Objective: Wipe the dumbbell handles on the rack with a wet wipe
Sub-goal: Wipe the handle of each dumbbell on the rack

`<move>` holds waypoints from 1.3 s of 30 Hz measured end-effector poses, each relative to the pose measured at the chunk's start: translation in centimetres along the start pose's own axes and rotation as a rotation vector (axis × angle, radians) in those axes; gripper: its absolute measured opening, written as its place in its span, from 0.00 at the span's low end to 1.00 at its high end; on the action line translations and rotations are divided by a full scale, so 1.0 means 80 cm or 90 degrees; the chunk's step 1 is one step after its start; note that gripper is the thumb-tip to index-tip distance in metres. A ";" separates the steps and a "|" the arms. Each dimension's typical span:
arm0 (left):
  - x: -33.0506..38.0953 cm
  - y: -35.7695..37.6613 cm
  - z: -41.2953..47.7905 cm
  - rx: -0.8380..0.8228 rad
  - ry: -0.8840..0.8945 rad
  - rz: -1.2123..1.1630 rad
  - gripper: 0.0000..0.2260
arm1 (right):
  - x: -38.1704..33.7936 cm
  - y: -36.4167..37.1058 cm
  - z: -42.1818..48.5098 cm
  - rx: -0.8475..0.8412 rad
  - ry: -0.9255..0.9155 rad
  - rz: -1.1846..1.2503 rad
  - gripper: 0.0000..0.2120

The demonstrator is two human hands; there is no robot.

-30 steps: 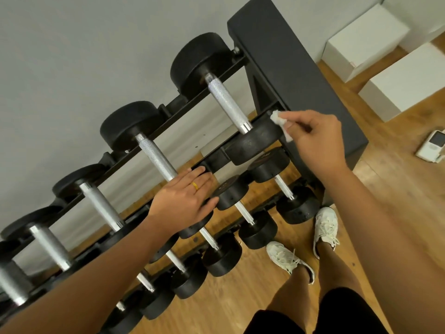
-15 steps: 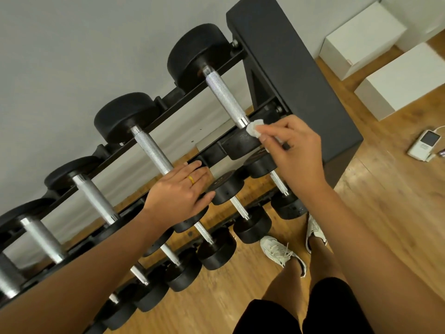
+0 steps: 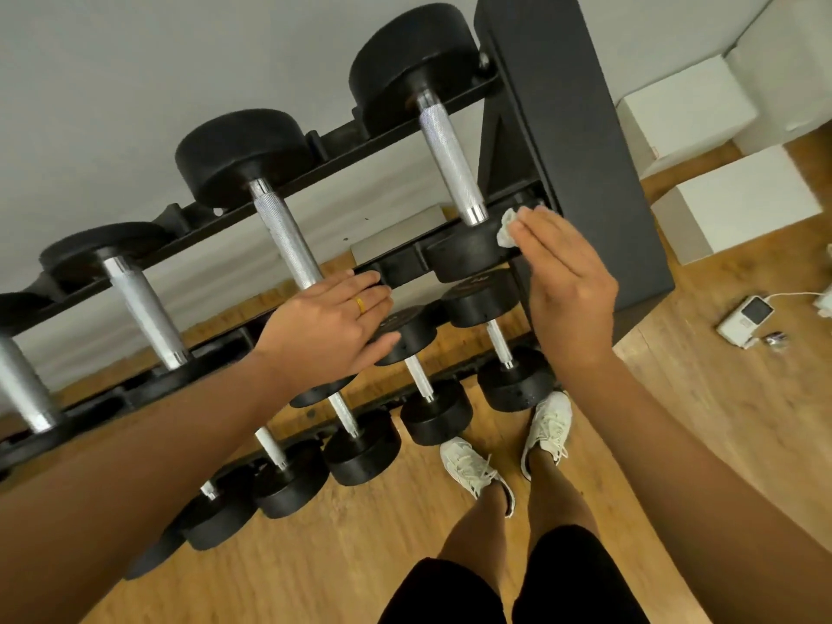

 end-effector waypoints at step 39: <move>0.040 -0.001 -0.029 0.093 -0.463 -0.041 0.19 | -0.086 0.069 0.006 -0.658 -0.546 -0.475 0.29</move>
Point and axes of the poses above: each hand's wrist, its own z-axis towards the middle knuckle, its own y-axis out of the palm, x = y × z, the point moved 5 cm from there along z, towards the middle knuckle, and after that the axes turned 1 degree about z, right-handed, at the moved point
